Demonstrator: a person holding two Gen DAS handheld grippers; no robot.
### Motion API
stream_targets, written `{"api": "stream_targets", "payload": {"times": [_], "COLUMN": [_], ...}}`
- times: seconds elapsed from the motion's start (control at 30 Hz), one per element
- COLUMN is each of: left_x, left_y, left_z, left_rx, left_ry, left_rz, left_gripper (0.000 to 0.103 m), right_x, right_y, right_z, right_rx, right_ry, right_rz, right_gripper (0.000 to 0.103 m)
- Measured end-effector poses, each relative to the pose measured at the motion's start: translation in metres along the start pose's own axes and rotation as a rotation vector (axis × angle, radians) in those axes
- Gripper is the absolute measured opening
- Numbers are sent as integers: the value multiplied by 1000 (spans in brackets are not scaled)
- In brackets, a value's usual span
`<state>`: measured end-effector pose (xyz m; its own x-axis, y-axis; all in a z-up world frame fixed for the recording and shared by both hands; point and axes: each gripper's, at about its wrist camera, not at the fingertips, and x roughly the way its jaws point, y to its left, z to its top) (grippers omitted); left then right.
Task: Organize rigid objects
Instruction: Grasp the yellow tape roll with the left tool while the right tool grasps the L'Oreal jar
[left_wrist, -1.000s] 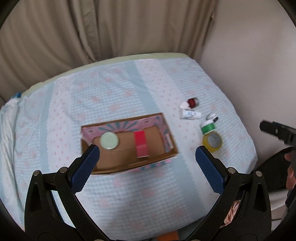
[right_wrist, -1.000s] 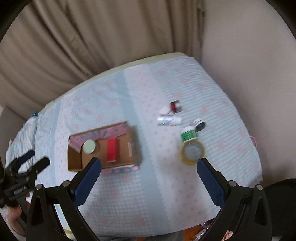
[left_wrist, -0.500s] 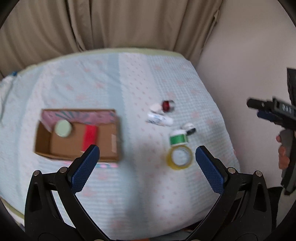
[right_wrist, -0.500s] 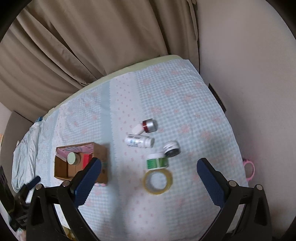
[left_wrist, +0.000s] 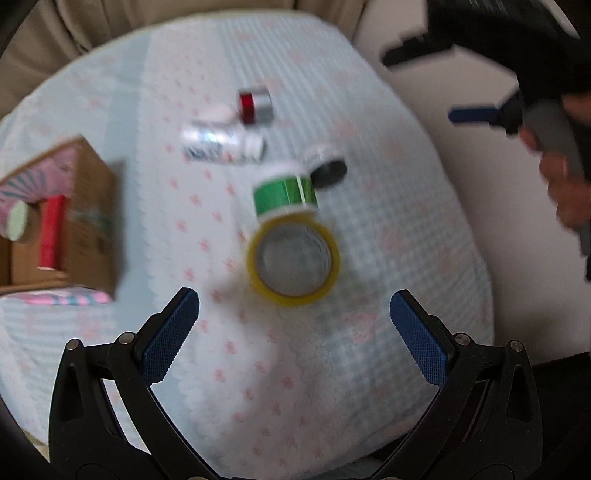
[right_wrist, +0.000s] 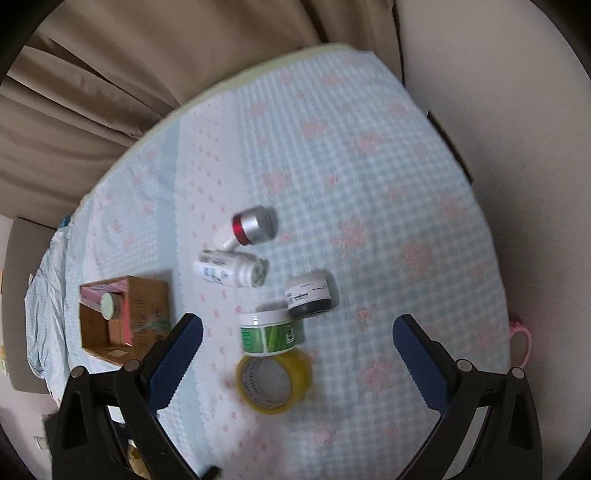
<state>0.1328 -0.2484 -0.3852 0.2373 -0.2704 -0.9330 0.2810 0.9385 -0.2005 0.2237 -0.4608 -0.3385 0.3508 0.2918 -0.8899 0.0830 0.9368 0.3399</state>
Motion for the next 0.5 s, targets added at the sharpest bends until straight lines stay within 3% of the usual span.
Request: {"api": "stream_targets", "payload": {"times": [0.13, 0.23, 0.5], "left_x": [55, 88, 138], "left_y": [-1, 0, -9], "left_z": [-9, -12, -4], "left_rx": [5, 29, 119], "left_ry": [52, 72, 86], "left_rz": [-7, 32, 74], "left_gripper": [103, 103, 103], "right_x": [45, 73, 129], "right_y": [-10, -16, -17], "right_z": [4, 8, 14], "right_rx": [-8, -9, -18], "right_ry": [59, 98, 184], "right_rz": [-8, -8, 3], "right_gripper": [103, 103, 101]}}
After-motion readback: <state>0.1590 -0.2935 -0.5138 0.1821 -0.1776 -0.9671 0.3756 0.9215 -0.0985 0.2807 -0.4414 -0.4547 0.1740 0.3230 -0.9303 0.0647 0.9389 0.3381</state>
